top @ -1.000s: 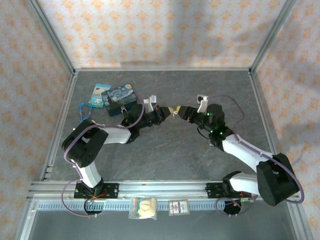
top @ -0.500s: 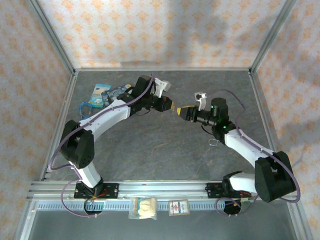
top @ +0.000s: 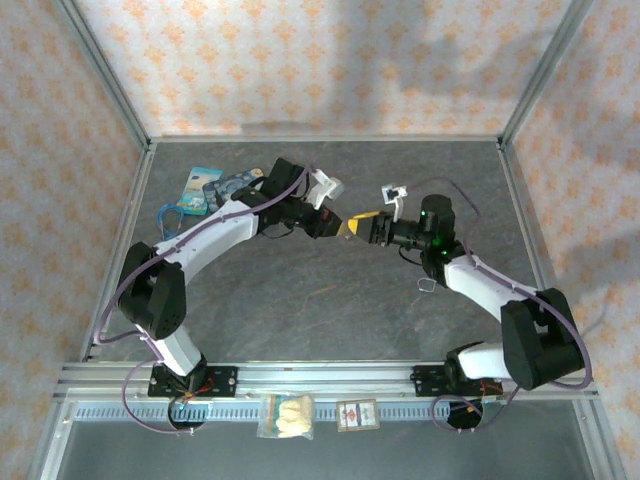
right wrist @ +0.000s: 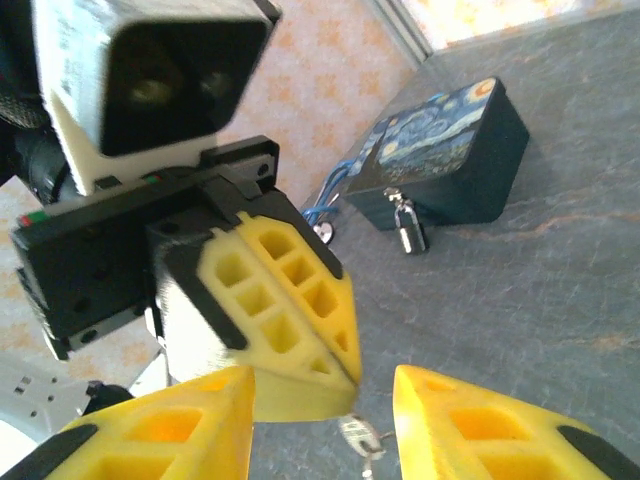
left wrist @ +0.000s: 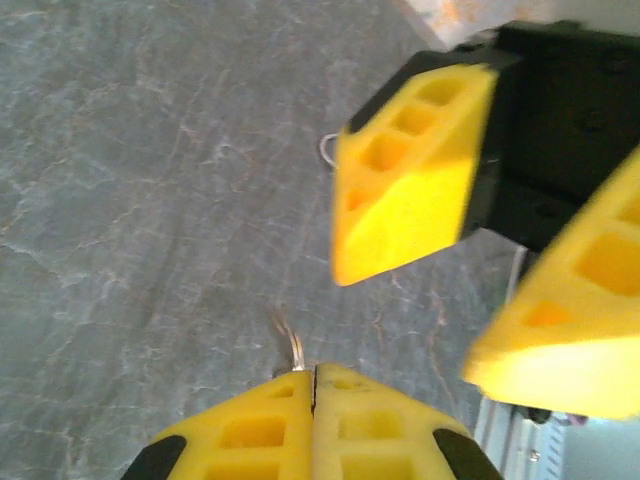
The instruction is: Unlock a padlock with a key
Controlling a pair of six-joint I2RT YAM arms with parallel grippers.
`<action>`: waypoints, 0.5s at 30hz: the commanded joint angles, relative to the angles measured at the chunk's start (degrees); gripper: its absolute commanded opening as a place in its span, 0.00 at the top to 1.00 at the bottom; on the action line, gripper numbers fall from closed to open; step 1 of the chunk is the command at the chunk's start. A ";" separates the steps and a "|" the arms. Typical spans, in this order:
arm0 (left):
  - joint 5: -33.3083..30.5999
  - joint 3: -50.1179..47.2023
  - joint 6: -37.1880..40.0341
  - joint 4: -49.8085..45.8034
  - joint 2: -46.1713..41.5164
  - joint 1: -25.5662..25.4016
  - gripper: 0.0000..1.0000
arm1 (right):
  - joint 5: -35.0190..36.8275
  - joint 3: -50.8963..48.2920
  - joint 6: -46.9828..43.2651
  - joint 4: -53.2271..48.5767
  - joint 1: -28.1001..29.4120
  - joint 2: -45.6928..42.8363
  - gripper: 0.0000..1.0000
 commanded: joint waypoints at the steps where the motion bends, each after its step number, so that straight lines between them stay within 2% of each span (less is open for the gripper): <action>1: 5.46 -1.43 -0.44 3.82 -3.18 0.93 1.00 | -3.99 -0.71 -0.05 3.18 -0.43 0.65 0.60; 5: 5.46 -2.00 -2.08 5.44 -3.96 0.94 1.00 | -3.40 -1.46 -0.86 2.86 -0.60 0.30 0.60; 15: 7.04 -3.51 -6.98 11.45 -4.94 0.95 1.00 | -9.10 -1.33 1.35 6.74 -0.62 1.61 0.61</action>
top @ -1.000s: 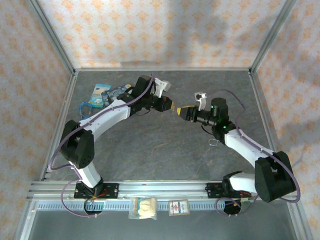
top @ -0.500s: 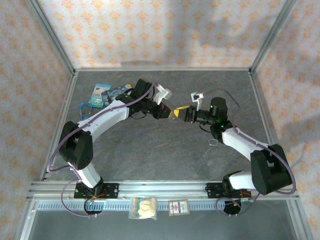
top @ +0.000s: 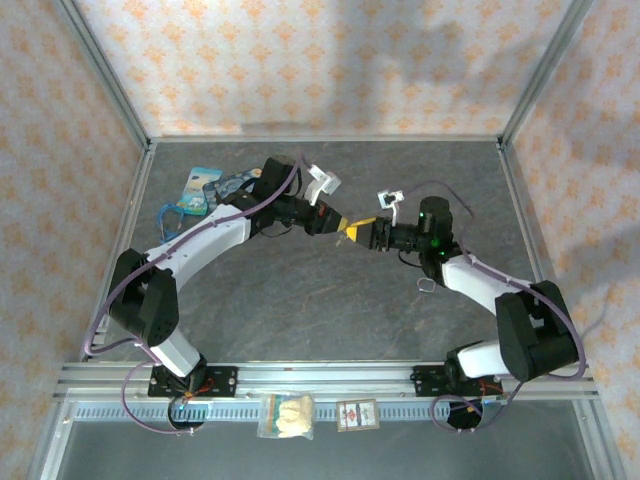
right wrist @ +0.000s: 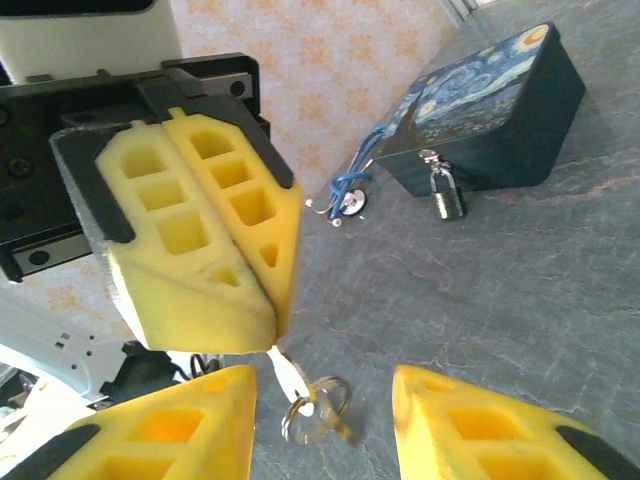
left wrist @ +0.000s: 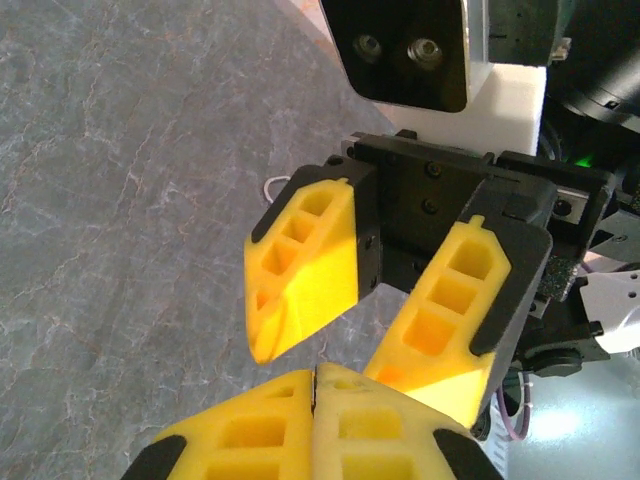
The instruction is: Unlock a padlock with a key
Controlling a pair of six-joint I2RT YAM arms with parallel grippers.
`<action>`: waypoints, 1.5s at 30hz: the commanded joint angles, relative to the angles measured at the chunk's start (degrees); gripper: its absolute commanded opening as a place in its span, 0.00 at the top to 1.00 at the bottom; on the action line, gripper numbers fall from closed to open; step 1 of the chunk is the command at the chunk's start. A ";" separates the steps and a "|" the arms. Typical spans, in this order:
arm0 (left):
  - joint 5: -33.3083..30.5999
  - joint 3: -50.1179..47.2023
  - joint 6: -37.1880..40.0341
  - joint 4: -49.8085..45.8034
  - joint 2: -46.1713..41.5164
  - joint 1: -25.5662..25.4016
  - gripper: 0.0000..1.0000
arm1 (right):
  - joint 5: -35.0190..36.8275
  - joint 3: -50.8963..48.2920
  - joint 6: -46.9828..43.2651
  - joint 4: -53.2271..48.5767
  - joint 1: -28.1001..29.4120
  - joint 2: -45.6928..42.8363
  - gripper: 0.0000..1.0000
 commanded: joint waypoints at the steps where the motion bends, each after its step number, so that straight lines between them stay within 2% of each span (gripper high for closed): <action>1: 2.02 -1.19 -2.64 4.85 -2.18 0.27 1.00 | -3.24 -0.40 1.14 4.80 -0.25 -0.50 0.61; 10: 3.60 -3.91 -6.71 10.51 -3.27 0.25 1.00 | -3.22 -0.79 3.36 8.01 -0.16 0.43 0.76; 23: 4.57 -7.20 -12.59 19.14 -4.33 -0.13 1.00 | -2.20 -1.84 5.64 11.31 0.93 1.20 0.77; 27: 4.70 -7.37 -12.68 19.14 -4.41 -0.24 1.00 | -1.60 -1.76 5.92 12.02 0.98 1.31 0.85; 30: 4.58 -7.76 -12.92 19.46 -4.59 -0.32 1.00 | -1.50 -1.91 6.74 13.22 0.97 1.60 0.98; 32: 3.04 -7.81 -13.78 20.06 -4.97 -0.33 0.98 | -1.02 -2.02 6.79 13.20 0.97 1.57 1.00; 34: -0.19 -8.32 -14.54 20.75 -5.91 -0.16 0.64 | -0.44 -2.24 6.53 13.01 0.88 1.37 1.00; 35: -3.08 -8.74 -15.10 21.41 -6.72 0.04 0.42 | 0.02 -2.36 6.14 12.64 0.91 1.24 1.00; 36: -6.04 -9.54 -16.09 22.63 -7.78 0.42 0.26 | 0.54 -2.45 5.84 12.01 0.91 1.21 1.00; 37: -8.45 -10.56 -17.43 24.70 -8.81 1.06 0.03 | 0.82 -2.45 5.46 11.48 0.87 1.24 1.00; 39: -13.35 -14.87 -23.31 32.36 -11.29 3.35 0.01 | 1.49 -2.55 5.13 10.73 0.95 1.35 1.00; 42: -16.43 -22.14 -34.32 45.27 -13.91 8.46 0.01 | 2.94 -2.34 4.63 9.35 0.95 1.24 1.00; 45: -22.41 -27.27 -37.32 48.48 -15.62 11.46 0.01 | 5.52 -1.61 3.94 6.68 0.93 1.52 1.00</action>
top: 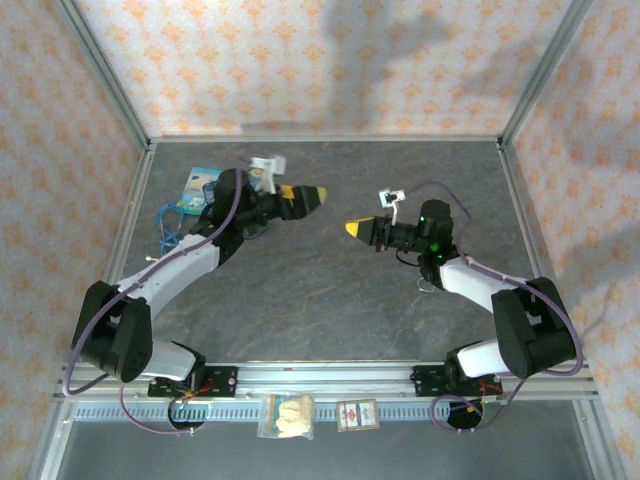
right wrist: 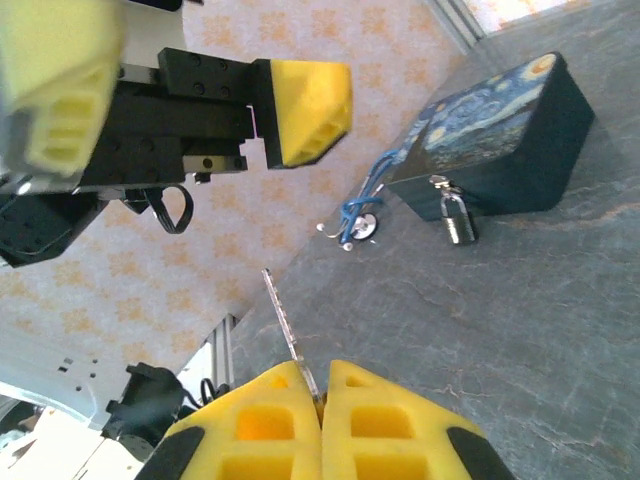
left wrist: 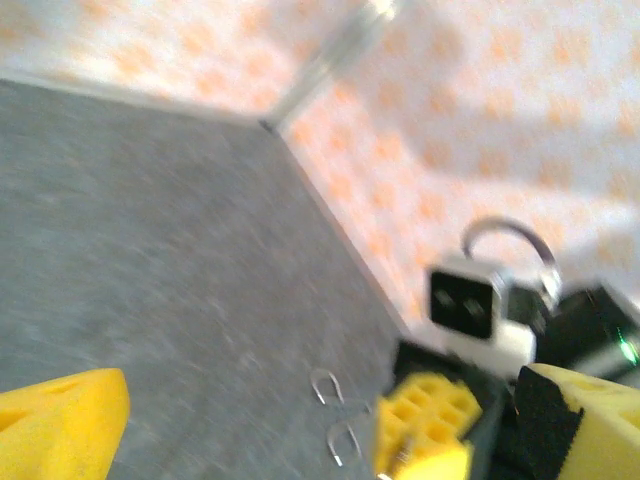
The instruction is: Unlock a padlock with a key
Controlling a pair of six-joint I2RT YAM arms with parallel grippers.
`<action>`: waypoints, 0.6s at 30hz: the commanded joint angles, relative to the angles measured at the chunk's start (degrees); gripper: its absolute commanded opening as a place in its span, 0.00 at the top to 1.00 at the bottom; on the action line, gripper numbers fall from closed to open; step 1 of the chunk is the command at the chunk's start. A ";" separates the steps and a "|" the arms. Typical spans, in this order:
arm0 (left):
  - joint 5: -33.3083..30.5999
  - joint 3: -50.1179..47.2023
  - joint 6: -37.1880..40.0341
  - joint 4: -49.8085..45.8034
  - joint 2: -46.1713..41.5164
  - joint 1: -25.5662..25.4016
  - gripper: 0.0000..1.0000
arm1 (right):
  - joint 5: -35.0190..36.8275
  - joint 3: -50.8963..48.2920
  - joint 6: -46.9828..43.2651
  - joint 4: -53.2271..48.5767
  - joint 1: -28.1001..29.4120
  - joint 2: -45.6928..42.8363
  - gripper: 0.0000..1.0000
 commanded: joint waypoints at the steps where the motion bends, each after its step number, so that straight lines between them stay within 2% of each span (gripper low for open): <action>1: -11.23 -4.90 -7.27 9.34 -1.86 2.23 0.01 | 3.89 0.45 -1.68 -2.42 0.30 0.52 1.00; 5: -24.72 -9.08 -5.07 2.14 -3.14 2.68 0.02 | 7.59 1.39 -0.41 -4.37 0.50 2.02 1.00; 9: -31.86 -14.29 -7.40 2.44 -2.80 3.28 0.04 | 12.00 1.76 2.64 -4.43 0.94 3.83 1.00; 12: -34.05 -17.35 -9.89 3.77 -1.02 4.48 0.05 | 16.02 3.62 3.06 -8.04 1.78 5.34 1.00; 18: -31.07 -20.74 -13.34 8.92 5.74 9.82 0.14 | 18.98 4.61 3.98 -8.31 3.85 6.21 1.00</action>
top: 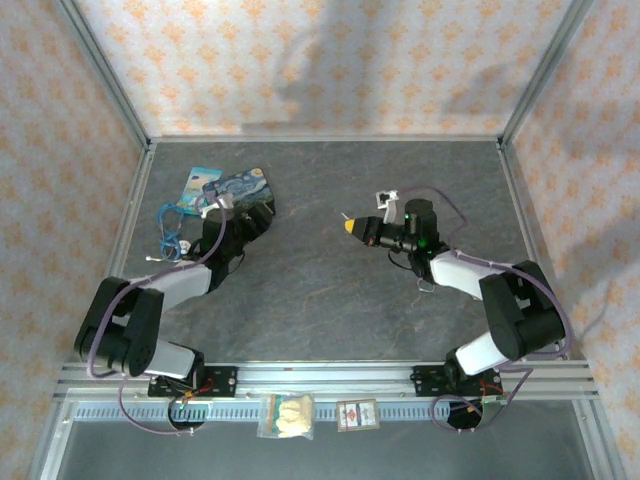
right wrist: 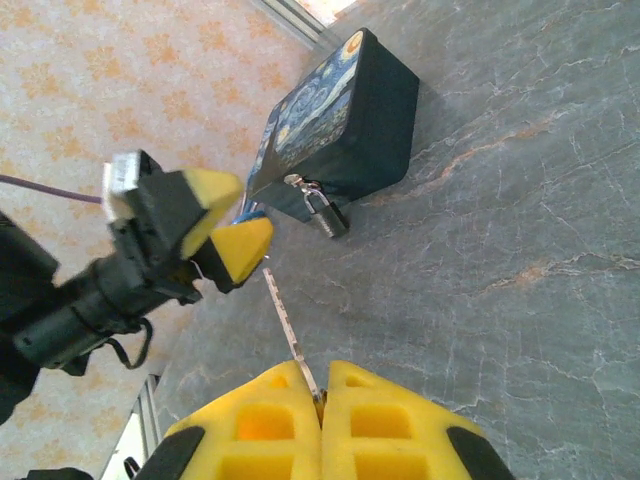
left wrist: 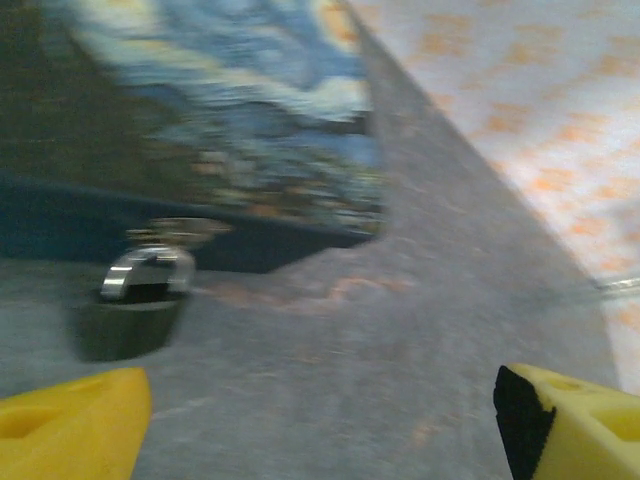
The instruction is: Unlock a padlock with a key
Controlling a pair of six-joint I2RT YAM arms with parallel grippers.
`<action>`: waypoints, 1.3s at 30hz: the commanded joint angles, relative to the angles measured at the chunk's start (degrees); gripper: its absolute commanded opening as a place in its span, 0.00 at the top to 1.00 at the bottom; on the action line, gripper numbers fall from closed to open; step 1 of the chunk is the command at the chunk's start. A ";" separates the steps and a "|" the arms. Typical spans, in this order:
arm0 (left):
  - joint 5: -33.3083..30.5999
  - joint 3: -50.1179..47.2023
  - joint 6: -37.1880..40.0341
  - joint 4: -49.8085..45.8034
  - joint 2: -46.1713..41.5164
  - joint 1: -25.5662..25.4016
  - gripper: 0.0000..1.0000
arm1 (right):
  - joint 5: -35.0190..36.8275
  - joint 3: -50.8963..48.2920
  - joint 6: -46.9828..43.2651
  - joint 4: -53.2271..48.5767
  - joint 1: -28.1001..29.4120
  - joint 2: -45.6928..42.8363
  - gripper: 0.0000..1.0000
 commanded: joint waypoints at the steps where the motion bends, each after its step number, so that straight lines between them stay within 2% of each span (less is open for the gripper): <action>1: -1.26 -0.68 -2.11 4.23 3.18 2.09 0.15 | 3.26 1.79 1.12 0.11 0.98 0.20 1.00; 10: -2.97 5.60 6.58 0.82 11.56 2.58 0.30 | 3.19 1.89 1.28 -0.22 1.38 0.22 1.00; 17: -9.48 9.64 13.05 -5.04 14.60 2.63 0.35 | 3.72 0.91 1.87 1.60 1.35 -0.12 1.00; 24: -9.27 11.07 16.55 -6.82 18.57 2.63 0.41 | 3.72 1.17 1.96 1.83 1.37 0.05 1.00; 30: -6.28 9.88 15.40 -2.54 20.21 2.62 0.48 | 3.88 1.18 2.05 1.98 1.38 0.54 1.00; 34: -4.52 11.07 15.23 -0.66 22.03 2.63 0.63 | 3.72 1.26 2.24 1.98 1.35 0.67 1.00; 37: -2.60 12.20 14.76 -0.72 22.84 2.63 0.82 | 3.97 1.30 1.93 1.48 1.36 0.41 1.00; 39: -1.35 12.17 13.95 -0.37 22.56 2.63 0.90 | 4.49 1.11 1.71 1.02 1.34 0.44 1.00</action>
